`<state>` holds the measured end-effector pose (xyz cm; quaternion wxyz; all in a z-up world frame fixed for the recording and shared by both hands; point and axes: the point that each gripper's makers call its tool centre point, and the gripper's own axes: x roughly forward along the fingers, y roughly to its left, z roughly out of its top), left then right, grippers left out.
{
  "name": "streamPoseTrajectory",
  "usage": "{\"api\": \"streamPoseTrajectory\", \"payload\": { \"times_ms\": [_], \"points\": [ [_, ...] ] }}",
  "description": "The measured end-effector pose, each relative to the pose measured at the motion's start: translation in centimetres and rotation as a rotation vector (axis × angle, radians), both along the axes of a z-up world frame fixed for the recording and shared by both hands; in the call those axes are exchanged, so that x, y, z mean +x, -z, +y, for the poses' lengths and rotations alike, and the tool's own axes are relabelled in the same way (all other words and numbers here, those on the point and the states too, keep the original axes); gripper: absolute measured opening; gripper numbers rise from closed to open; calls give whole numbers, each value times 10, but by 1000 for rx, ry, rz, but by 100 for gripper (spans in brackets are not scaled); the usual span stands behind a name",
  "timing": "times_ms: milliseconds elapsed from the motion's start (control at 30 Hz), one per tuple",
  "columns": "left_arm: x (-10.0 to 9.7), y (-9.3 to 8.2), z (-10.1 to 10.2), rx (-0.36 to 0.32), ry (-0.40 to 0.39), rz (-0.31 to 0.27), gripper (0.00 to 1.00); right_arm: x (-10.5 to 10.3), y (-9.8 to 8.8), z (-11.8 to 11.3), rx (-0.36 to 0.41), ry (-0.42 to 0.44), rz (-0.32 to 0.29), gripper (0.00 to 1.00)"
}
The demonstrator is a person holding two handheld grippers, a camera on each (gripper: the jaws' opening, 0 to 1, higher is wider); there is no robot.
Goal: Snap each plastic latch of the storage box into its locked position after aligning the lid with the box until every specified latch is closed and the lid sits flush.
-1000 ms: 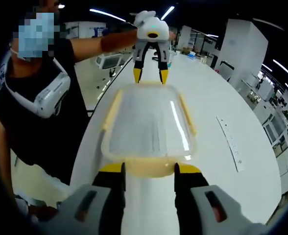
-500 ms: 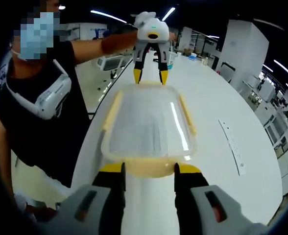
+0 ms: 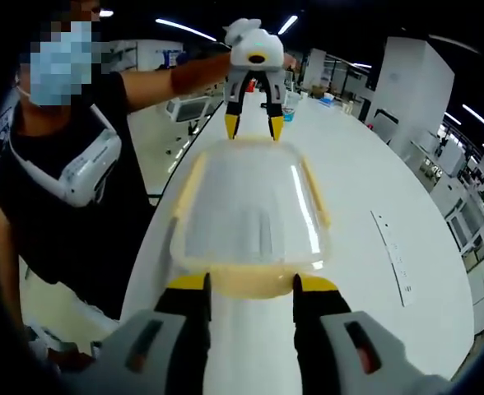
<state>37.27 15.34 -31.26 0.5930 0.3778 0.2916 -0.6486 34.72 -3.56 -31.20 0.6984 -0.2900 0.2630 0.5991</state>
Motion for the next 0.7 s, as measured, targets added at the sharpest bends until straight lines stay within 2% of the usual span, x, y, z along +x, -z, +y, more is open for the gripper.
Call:
{"api": "streamPoseTrajectory", "payload": {
  "times_ms": [233, 700],
  "points": [
    [-1, 2, 6, -6, -6, 3, 36, -1, 5, 3, 0, -3, -4, 36],
    [0, 6, -2, -12, 14, -7, 37, -4, 5, -2, -11, 20, -11, 36]
  ]
}}
